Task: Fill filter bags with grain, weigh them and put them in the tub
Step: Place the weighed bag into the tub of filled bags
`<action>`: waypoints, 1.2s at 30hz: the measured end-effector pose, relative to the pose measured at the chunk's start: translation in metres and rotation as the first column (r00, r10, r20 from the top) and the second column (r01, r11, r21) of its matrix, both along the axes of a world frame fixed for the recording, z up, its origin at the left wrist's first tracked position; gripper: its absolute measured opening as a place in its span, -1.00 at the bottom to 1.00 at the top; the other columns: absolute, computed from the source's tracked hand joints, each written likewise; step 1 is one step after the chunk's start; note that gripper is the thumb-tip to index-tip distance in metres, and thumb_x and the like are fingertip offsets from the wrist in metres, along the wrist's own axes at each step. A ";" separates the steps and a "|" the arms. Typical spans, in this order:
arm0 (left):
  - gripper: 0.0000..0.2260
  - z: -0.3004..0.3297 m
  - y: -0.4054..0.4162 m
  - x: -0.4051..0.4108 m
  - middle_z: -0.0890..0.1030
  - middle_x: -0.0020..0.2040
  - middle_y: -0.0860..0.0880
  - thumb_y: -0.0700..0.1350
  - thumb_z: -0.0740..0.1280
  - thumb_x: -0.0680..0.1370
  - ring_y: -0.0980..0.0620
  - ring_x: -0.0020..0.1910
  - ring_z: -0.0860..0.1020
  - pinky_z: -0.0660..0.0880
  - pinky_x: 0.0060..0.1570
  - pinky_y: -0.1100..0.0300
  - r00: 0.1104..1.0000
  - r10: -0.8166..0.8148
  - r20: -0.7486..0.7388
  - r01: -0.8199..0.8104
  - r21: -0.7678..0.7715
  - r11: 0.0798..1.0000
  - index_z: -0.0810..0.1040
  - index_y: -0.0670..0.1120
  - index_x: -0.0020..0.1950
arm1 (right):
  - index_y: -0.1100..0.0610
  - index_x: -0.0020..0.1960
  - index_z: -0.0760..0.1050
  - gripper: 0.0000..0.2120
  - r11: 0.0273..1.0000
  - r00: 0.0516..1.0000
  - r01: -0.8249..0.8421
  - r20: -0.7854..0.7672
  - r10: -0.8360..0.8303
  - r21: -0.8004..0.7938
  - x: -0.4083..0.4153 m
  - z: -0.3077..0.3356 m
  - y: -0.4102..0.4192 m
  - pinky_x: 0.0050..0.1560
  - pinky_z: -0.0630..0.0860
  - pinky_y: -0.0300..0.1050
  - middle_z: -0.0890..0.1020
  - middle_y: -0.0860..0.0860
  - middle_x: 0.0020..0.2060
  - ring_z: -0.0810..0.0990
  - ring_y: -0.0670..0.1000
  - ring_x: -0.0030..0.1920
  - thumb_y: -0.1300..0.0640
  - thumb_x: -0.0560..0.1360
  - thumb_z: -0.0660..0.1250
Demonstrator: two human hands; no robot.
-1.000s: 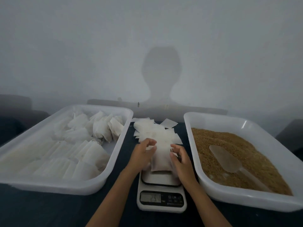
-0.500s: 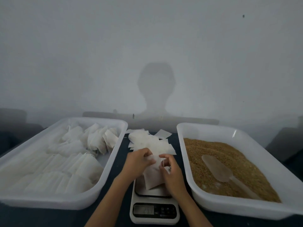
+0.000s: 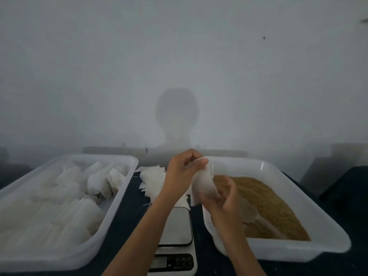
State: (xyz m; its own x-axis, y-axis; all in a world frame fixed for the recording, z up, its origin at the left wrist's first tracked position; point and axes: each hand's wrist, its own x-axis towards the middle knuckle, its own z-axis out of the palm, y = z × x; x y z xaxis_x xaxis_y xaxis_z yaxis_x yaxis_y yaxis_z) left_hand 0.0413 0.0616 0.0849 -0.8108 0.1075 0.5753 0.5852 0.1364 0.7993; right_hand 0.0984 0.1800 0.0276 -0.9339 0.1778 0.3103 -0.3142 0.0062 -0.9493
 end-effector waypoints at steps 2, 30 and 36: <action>-0.82 -0.001 0.020 -0.001 0.53 -0.37 0.14 -0.18 0.36 0.52 0.19 -0.33 0.45 0.35 -0.27 0.38 0.999 -0.040 -0.005 0.040 0.093 0.995 0.52 -0.07 -0.29 | 0.00 0.28 0.27 -0.42 0.989 0.993 0.003 0.114 0.014 -0.148 -0.001 0.006 0.020 -0.27 0.60 -0.26 0.56 -0.03 0.01 0.65 -0.09 -0.09 0.27 0.38 0.46; -0.76 -0.067 0.083 -0.019 0.54 -0.13 -0.14 -0.22 0.26 0.57 -0.06 -0.11 0.50 0.42 0.00 0.09 0.919 -0.052 0.391 0.121 -0.152 0.981 0.38 -0.03 -0.28 | 0.04 0.01 0.51 -0.85 0.928 0.968 0.247 -0.024 -0.250 0.279 -0.014 -0.013 0.130 -0.37 0.55 -0.18 0.64 0.00 -0.12 0.62 -0.03 -0.22 0.22 0.48 0.35; -0.75 -0.065 0.084 -0.018 0.51 -0.19 -0.07 -0.22 0.24 0.58 0.01 -0.18 0.47 0.42 -0.09 0.16 0.918 -0.071 0.390 0.145 -0.163 0.976 0.37 -0.04 -0.28 | 0.08 0.02 0.52 -0.88 0.936 0.970 0.242 -0.025 -0.244 0.256 -0.012 -0.015 0.131 -0.43 0.49 -0.25 0.64 0.01 -0.16 0.60 -0.05 -0.31 0.22 0.49 0.34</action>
State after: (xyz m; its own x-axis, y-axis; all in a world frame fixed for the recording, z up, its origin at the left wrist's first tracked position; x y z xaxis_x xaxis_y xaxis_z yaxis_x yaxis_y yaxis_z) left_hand 0.0237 0.1459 0.0200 -0.9411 0.2814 0.1877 0.2621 0.2560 0.9305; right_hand 0.0860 0.3108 0.0125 -0.8744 0.3151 0.3689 -0.2664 0.3237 -0.9079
